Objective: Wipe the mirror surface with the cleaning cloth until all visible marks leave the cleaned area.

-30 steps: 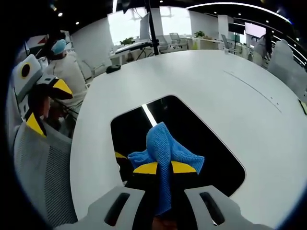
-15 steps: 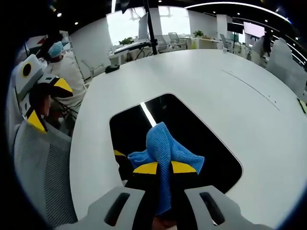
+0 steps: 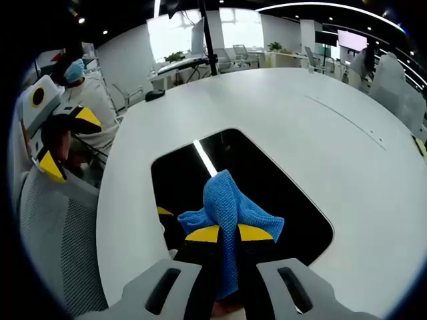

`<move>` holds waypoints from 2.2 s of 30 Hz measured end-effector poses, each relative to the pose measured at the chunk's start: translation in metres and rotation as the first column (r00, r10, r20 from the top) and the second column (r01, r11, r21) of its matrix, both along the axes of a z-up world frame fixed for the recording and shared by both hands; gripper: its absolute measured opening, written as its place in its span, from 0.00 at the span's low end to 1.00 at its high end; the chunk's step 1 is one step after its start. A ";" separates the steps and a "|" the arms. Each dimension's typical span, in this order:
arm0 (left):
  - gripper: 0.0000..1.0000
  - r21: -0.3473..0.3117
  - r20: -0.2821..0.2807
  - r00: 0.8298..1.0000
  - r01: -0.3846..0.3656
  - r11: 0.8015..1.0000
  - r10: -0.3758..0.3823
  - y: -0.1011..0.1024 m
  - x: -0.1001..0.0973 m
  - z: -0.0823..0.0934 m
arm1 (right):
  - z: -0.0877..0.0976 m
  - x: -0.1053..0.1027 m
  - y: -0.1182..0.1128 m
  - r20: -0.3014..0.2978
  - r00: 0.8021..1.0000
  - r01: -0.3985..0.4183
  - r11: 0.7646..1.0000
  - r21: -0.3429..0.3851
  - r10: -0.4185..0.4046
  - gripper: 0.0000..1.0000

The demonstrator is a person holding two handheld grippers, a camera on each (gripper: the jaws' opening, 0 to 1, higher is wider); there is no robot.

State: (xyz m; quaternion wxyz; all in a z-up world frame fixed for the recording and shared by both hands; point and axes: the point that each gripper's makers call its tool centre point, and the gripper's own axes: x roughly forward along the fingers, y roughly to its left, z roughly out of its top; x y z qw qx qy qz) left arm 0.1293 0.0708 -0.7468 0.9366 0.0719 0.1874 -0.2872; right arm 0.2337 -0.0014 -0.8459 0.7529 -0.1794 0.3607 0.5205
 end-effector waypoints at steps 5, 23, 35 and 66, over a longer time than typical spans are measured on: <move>0.38 -0.001 0.000 1.000 0.002 1.000 -0.002 -0.001 -0.001 0.000 | 0.000 0.000 -0.003 0.000 1.000 0.005 1.000 -0.002 -0.005 0.03; 0.38 0.000 0.000 1.000 0.001 1.000 -0.001 -0.001 0.000 0.002 | 0.000 0.002 -0.013 0.001 1.000 0.016 1.000 -0.013 -0.016 0.03; 0.38 -0.001 -0.001 1.000 0.004 1.000 -0.004 -0.001 -0.001 0.002 | 0.000 0.003 -0.017 0.003 1.000 0.031 0.999 -0.010 -0.031 0.03; 0.38 -0.001 -0.001 1.000 0.004 1.000 -0.004 -0.001 0.000 0.001 | 0.000 0.004 -0.034 0.009 0.999 0.048 0.998 -0.031 -0.048 0.04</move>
